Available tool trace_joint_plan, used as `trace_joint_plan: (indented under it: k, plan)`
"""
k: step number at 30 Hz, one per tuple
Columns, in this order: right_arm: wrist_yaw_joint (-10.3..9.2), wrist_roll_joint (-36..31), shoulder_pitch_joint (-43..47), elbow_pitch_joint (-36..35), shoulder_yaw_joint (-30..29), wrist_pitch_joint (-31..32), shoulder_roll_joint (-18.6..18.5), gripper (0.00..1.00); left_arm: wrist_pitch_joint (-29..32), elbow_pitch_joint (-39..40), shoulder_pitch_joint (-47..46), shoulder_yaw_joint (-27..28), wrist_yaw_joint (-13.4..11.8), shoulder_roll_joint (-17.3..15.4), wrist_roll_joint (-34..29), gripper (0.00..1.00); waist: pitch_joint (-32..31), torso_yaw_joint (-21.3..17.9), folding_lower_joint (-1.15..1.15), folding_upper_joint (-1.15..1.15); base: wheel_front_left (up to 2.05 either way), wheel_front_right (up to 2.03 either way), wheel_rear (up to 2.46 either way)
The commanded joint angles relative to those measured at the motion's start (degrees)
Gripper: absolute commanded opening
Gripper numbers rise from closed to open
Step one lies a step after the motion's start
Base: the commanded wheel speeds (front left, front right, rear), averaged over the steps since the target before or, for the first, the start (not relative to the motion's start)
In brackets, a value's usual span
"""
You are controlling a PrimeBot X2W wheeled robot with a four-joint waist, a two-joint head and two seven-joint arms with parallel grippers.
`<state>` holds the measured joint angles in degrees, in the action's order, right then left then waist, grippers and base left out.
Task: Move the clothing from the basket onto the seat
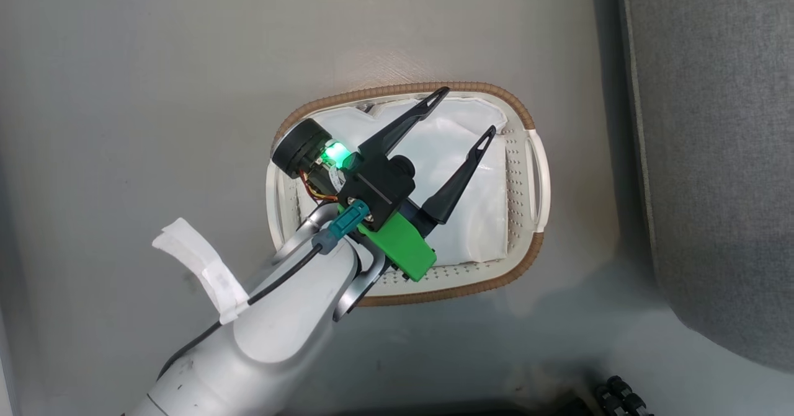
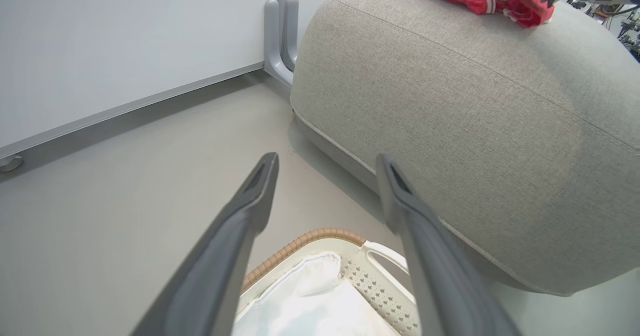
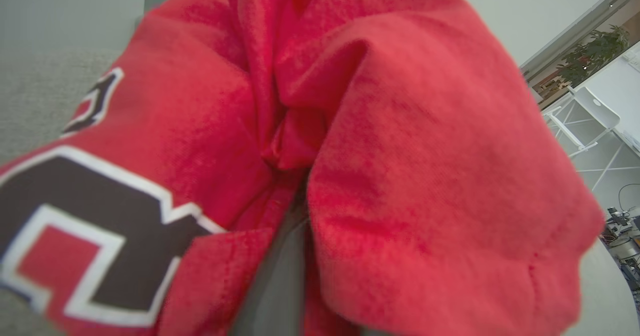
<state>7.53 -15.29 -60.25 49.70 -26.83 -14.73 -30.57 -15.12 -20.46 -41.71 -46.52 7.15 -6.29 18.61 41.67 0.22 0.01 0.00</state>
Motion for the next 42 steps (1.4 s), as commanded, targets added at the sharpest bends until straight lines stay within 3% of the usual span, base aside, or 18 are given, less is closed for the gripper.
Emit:
trace_joint_plan:
  k: [1, 12, 18, 31, 42]
  plan:
    - [-0.08, 0.0, 1.6, -0.2, -0.1, -0.4, 0.6, 1.0, 0.0, 0.3, 0.4, 0.1, 0.4, -0.4, 0.3, 1.0, -0.6, -1.0, -0.01, 0.0, 0.0, 0.0, 0.0]
    - [-0.08, 5.4, 12.6, -13.4, 4.4, -0.5, 6.7, 1.0, 0.0, -0.1, 2.5, 1.6, 0.4, -1.0, 1.2, 1.0, -6.1, -5.4, -0.01, 0.0, 0.0, 0.0, 0.0]
    - [-0.08, 7.1, 17.4, -17.1, 5.7, -0.5, 8.0, 1.0, 0.0, -0.4, 4.5, 3.8, 0.4, -0.3, 2.0, 1.0, -11.3, -5.8, -0.01, 0.0, 0.0, 0.0, 0.0]
    - [-0.08, 9.0, 22.9, -19.7, 11.3, -0.5, 11.2, 1.0, 0.0, -0.5, 12.8, 12.4, 0.4, 0.9, 4.1, 1.0, -24.0, -1.2, -0.01, 0.0, 0.0, 0.0, 0.0]
    - [-0.08, 10.4, 28.8, -24.3, 18.0, -0.5, 19.0, 1.0, 0.0, -1.0, 22.4, 22.5, -0.3, 1.7, 3.8, 1.0, -31.7, 3.6, -0.01, 0.0, 0.0, 0.0, 0.0]
